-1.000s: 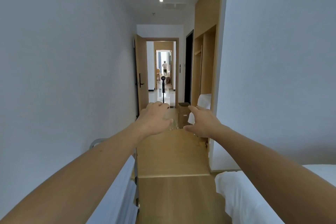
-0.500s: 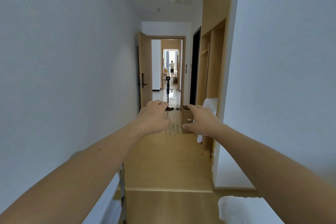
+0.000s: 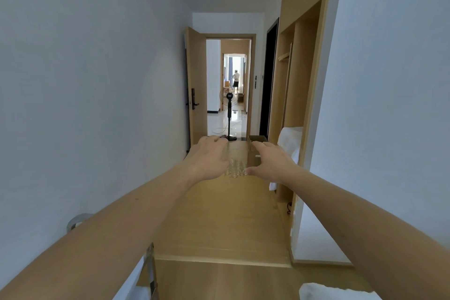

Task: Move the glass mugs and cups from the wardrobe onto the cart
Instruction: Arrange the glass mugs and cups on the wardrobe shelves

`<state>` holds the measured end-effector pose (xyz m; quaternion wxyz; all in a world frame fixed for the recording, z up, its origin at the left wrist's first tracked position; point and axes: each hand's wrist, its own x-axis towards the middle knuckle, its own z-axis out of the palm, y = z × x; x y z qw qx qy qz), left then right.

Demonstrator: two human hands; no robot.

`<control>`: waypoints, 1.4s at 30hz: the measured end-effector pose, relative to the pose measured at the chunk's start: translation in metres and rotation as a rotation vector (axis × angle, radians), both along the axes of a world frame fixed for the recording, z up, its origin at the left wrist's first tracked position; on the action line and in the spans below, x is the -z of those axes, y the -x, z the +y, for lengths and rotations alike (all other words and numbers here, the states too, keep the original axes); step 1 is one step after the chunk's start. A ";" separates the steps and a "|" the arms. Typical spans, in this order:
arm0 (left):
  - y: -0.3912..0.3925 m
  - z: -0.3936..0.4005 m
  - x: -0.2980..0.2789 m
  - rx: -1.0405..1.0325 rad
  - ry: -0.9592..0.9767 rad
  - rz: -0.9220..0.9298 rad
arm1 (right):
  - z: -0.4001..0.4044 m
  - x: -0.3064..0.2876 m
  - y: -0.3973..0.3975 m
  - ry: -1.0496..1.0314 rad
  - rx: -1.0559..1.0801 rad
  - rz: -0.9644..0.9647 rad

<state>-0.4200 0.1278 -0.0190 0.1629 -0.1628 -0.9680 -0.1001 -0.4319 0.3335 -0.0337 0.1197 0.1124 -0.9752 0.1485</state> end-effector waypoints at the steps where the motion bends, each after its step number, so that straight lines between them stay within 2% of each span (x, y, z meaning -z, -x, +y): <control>1: 0.016 -0.001 0.001 0.005 0.004 0.004 | -0.001 0.001 0.014 0.000 0.004 -0.005; 11: 0.199 -0.033 -0.015 0.065 -0.007 0.035 | -0.031 -0.020 0.182 -0.026 0.053 0.022; 15: 0.274 -0.047 -0.024 0.075 -0.067 0.017 | -0.042 -0.026 0.249 -0.032 0.076 0.037; 25: 0.409 -0.051 -0.005 0.115 -0.037 -0.010 | -0.040 -0.011 0.383 -0.035 0.115 -0.002; 34: 0.529 -0.031 0.002 0.068 -0.024 0.005 | -0.028 0.001 0.512 -0.015 0.072 -0.003; 42: 0.669 0.007 -0.017 0.027 -0.017 0.037 | 0.008 -0.017 0.654 -0.023 0.047 0.007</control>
